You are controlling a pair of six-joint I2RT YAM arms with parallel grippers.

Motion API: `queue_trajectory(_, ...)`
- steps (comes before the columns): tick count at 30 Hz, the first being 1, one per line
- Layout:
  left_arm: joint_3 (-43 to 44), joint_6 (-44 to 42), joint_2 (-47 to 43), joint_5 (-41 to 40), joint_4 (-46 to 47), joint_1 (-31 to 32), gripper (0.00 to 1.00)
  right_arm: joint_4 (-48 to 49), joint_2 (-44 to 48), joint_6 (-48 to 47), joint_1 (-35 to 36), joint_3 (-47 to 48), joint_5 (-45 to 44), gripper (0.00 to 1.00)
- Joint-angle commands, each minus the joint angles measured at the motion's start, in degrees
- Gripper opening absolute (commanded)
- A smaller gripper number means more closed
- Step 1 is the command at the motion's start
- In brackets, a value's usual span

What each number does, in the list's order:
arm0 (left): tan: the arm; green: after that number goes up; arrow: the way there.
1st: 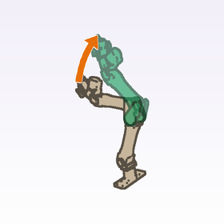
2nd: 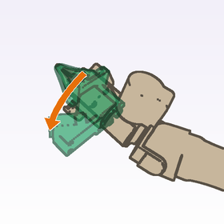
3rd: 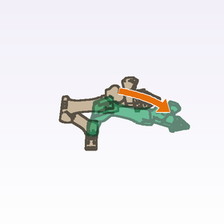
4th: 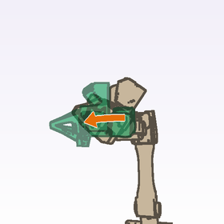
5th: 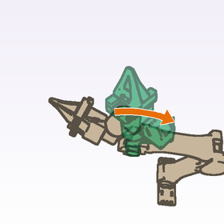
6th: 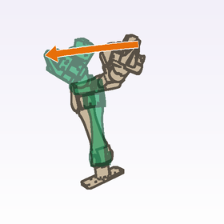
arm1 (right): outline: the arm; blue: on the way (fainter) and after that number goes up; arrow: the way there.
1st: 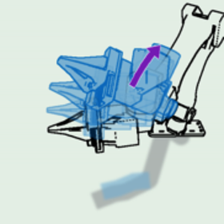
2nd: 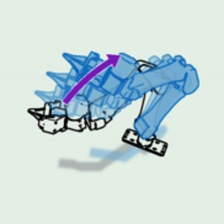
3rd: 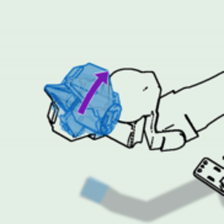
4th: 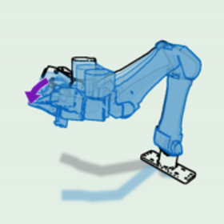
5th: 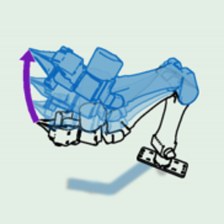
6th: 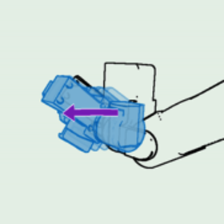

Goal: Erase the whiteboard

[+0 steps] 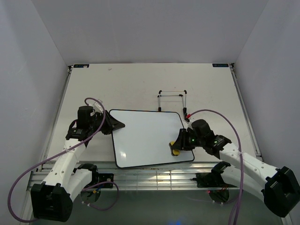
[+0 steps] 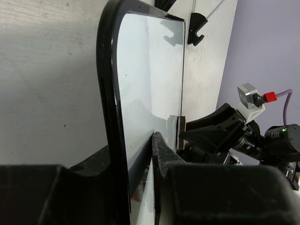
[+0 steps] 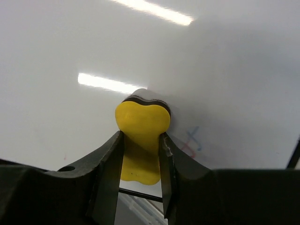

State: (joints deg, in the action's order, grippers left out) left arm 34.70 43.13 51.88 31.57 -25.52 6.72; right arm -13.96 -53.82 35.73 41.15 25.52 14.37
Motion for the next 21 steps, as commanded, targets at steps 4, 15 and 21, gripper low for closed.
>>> queue_trajectory(4, 1.69, -11.58, -2.04, -26.2, -1.81, -0.3, 0.0, -7.05, 2.23, 2.07, -8.36, -7.85, -2.5, 0.26)
queue_trajectory(15, 1.95, -11.06, -3.53, -29.02, -3.05, -0.3, 0.0, -9.07, -0.05, -0.04, -17.32, -8.3, -2.77, 0.26)
queue_trajectory(21, 1.95, -11.05, -3.54, -28.85, -3.05, -0.3, 0.0, -10.74, -0.67, -2.23, -19.78, -5.92, -3.47, 0.25)
